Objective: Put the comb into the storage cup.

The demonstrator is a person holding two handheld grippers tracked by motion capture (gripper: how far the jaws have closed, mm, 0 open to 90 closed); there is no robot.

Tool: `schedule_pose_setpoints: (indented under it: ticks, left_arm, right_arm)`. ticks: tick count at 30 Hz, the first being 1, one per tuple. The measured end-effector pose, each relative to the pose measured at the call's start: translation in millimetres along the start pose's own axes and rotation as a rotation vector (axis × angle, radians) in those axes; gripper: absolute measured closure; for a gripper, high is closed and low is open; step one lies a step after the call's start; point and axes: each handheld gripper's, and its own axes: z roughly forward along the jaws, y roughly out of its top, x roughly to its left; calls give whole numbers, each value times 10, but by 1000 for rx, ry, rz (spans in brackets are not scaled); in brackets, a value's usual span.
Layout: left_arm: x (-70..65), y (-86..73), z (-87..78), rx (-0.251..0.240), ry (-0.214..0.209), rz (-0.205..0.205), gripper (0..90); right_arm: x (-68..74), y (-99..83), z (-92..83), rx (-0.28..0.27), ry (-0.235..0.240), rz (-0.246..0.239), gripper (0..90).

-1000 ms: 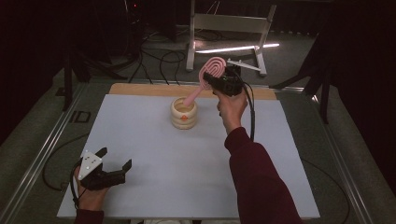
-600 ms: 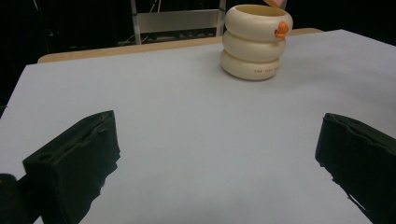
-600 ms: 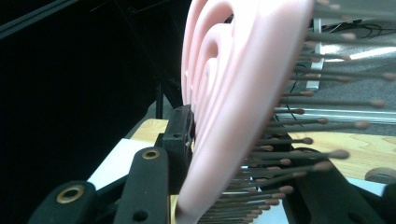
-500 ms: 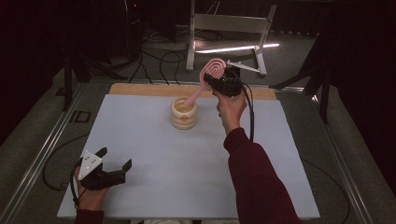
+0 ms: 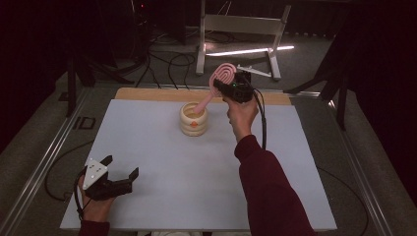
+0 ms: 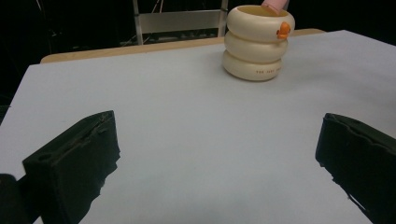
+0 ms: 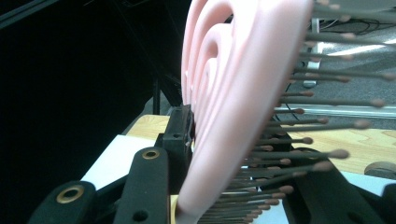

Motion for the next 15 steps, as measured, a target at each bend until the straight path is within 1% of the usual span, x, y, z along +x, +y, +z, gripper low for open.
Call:
schedule_pose_setpoints:
  ticks: [3,15]
  left_arm:
    - [1,-1,1,0,0,0,3]
    - [-3,0,2,2,2,2,3]
  right_arm:
    - [3,-11,14,3,-1,5,638]
    - [23,-70,79,18,-12,-6,638]
